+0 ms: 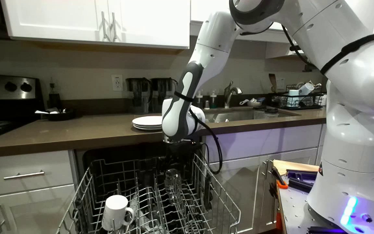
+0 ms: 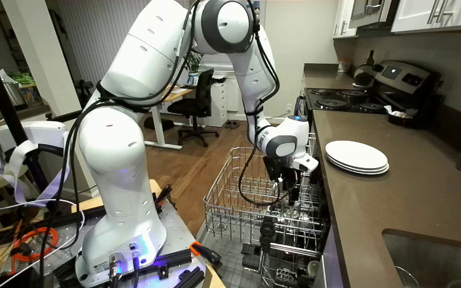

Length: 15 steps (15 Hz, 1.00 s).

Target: Pick up the glass bottle and place it on the right side of the dish washer machine

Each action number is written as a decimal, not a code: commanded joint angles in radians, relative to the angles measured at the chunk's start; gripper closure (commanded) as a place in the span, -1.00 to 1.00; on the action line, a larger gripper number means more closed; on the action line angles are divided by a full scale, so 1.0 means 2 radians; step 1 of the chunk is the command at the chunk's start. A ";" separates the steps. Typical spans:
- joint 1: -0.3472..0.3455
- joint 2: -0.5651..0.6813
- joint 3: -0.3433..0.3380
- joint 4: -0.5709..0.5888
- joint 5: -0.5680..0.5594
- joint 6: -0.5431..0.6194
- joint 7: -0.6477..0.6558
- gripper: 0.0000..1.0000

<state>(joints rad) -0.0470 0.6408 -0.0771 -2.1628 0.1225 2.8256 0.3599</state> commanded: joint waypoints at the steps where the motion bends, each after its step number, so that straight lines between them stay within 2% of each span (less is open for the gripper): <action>1: 0.013 -0.046 -0.007 -0.019 0.006 -0.037 -0.012 -1.00; 5: 0.036 -0.093 -0.014 -0.031 -0.010 -0.070 -0.006 -1.00; 12: 0.035 -0.188 0.024 -0.074 0.005 -0.125 -0.048 -1.00; 15: 0.026 -0.216 0.046 -0.087 0.033 -0.149 -0.088 -1.00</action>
<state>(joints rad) 0.0332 0.2876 -0.0265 -2.2865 0.1261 2.5808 0.2854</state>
